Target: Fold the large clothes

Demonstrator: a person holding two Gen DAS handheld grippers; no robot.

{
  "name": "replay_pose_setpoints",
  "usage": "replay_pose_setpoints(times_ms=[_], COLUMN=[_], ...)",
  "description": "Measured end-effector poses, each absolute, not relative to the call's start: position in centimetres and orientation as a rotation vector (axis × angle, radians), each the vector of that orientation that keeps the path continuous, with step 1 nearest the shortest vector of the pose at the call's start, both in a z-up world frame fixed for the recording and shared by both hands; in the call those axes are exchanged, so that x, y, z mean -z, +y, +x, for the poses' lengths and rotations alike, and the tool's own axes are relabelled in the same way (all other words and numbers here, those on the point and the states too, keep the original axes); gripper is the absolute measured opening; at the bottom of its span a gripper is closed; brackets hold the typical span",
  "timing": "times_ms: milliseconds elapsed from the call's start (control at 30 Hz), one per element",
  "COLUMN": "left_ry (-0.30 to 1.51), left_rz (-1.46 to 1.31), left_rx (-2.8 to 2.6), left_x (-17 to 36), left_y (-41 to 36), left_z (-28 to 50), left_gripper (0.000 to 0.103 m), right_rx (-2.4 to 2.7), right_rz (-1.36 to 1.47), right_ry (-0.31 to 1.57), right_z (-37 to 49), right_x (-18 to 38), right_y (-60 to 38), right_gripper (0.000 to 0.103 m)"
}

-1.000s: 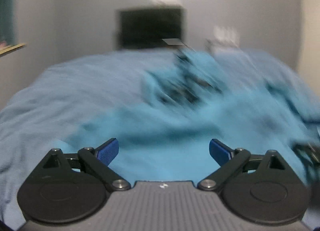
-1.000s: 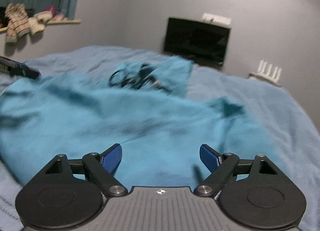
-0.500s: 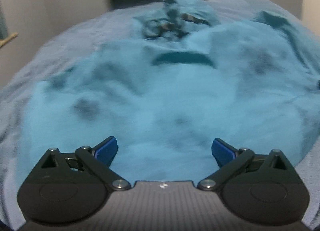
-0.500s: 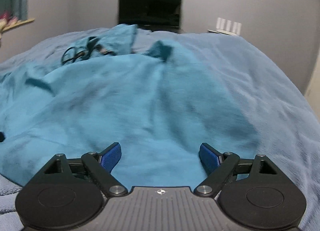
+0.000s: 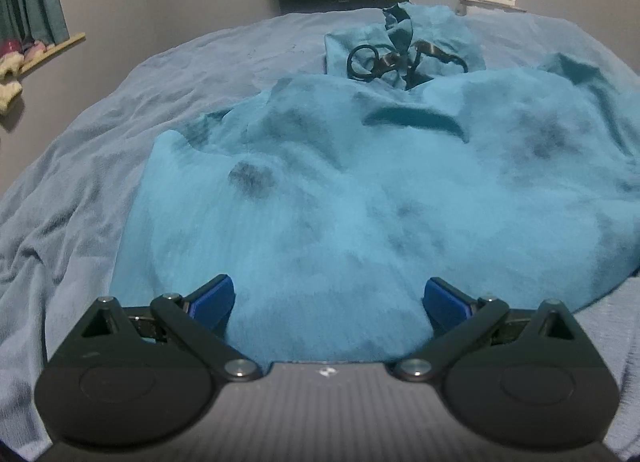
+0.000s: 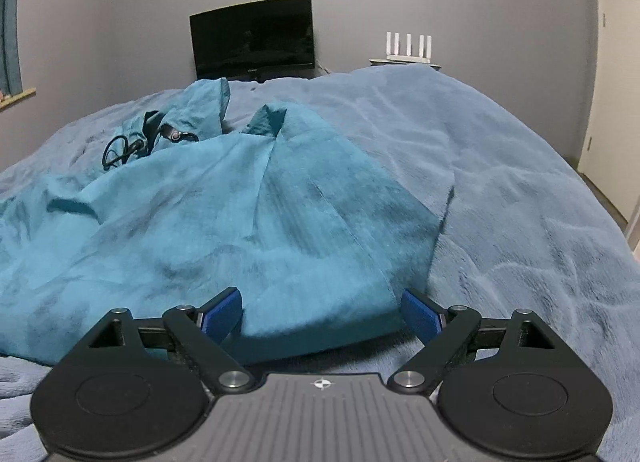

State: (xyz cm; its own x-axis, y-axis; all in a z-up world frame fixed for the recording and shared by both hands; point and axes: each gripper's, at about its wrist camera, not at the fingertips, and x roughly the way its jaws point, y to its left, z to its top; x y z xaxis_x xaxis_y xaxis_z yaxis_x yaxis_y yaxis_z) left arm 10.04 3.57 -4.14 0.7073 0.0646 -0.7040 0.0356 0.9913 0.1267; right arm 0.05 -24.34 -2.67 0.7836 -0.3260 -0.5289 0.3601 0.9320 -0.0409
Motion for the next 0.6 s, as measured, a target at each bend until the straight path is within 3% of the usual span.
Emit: replay_pose_setpoints(times_ms=[167,367,600], left_ry=[0.711,0.847,0.879], left_rz=[0.065,-0.169,-0.247], left_rx=[-0.045,-0.140,-0.182], left_x=[2.4,4.2,5.1], left_y=[5.0,9.7,11.0], left_z=[8.7,10.4,10.7], left_gripper=[0.103,0.103,0.103], right_rx=[0.374,0.425,0.450], right_rz=[0.067,0.106,0.302], right_ry=[0.484,0.545,0.561], right_z=[-1.7,-0.1,0.9], right_x=[1.5,2.9,4.9], right_y=[-24.0,-25.7,-29.7], right_gripper=[0.088,0.079,0.082])
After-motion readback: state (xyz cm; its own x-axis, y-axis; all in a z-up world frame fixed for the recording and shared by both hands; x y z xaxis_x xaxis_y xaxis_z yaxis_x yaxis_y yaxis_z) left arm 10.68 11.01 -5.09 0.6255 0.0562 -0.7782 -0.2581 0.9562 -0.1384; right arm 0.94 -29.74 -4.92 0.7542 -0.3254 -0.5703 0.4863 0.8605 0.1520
